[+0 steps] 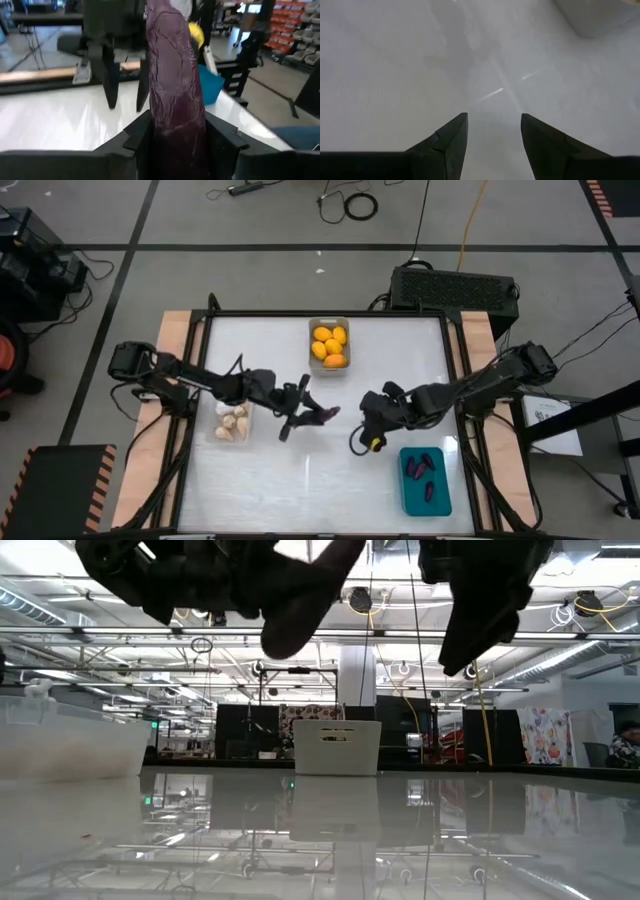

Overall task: Sort produce into baskets
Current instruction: Put the eggplant into the blue bin

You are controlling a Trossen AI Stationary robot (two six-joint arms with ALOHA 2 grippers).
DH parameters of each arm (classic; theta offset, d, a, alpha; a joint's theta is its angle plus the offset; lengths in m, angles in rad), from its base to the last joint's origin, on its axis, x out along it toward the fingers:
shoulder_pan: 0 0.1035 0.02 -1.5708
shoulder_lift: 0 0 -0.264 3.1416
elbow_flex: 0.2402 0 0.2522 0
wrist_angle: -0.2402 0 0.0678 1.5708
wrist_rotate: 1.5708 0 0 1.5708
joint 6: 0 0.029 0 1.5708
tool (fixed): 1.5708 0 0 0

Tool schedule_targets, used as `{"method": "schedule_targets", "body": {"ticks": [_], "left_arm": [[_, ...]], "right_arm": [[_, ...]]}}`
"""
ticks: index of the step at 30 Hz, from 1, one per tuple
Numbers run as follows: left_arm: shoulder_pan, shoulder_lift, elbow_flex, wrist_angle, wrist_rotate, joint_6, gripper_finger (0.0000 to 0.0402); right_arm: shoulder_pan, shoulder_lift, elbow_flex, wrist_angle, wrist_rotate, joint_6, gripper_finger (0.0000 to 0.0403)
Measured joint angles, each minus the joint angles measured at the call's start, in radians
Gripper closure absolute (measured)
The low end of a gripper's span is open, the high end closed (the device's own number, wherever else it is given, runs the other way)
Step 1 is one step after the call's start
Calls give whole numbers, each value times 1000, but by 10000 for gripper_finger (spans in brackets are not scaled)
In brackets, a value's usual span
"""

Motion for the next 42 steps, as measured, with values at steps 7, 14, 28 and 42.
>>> {"method": "schedule_targets", "body": {"ticks": [7, 14, 28, 42], "left_arm": [[-83, 0, 48, 56, -16, 0, 259], [-164, 146, 205, 58, -16, 1, 259], [-286, 541, 642, -96, -16, -1, 259], [-295, 819, 1092, -252, -16, 55, 259]], "right_arm": [[128, 0, 0, -19, -2, 204, 227], [296, 0, 0, -20, 17, 465, 227], [631, -1, 15, -313, 444, 903, 227], [670, -54, 25, -849, 604, 1252, 227]]}}
